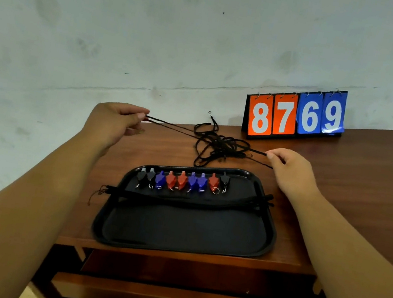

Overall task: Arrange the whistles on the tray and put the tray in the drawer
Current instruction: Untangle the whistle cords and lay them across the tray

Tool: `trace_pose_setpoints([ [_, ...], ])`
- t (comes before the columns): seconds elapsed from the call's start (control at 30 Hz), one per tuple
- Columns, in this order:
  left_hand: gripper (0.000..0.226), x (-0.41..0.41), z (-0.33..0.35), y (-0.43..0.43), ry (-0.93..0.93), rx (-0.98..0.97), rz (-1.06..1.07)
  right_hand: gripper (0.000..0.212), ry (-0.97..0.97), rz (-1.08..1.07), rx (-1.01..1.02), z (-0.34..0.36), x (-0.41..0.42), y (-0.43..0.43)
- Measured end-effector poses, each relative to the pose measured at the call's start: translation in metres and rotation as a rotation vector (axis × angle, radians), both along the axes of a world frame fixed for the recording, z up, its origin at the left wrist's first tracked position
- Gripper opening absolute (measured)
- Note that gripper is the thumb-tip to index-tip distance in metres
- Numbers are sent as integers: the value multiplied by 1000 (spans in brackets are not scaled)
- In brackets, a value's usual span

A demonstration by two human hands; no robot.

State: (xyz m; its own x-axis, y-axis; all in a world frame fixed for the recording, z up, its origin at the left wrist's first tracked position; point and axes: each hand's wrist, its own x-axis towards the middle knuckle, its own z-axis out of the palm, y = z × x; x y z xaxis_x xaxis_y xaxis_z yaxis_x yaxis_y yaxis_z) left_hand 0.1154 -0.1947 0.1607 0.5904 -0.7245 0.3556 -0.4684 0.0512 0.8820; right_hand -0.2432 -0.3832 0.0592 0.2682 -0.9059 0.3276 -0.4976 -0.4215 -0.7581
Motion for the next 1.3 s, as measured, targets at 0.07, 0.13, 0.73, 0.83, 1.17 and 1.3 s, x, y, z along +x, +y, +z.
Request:
trace_pose_setpoints([
  [0.07,17,8,-4,13,-39,20,30,29,51,7,-20,2,4,5],
  [0.13,14,13,-7,27,-77,36,55,27,83,9,-46,5,8,9],
  [0.73,17,43,-34,100,30,-106,-16,19,-121,68,0,44,-3,79],
  [0.83,22,41,-35,106,44,-91,-42,17,-54,73,-53,44,-10,85],
  [1.17,11,24,-61,114,-31,58,7,14,-46,17,-70,12,-23,97],
  [1.3,11,15,-83,119,-64,78,61,16,14,-18,-104,-5,-24,97],
])
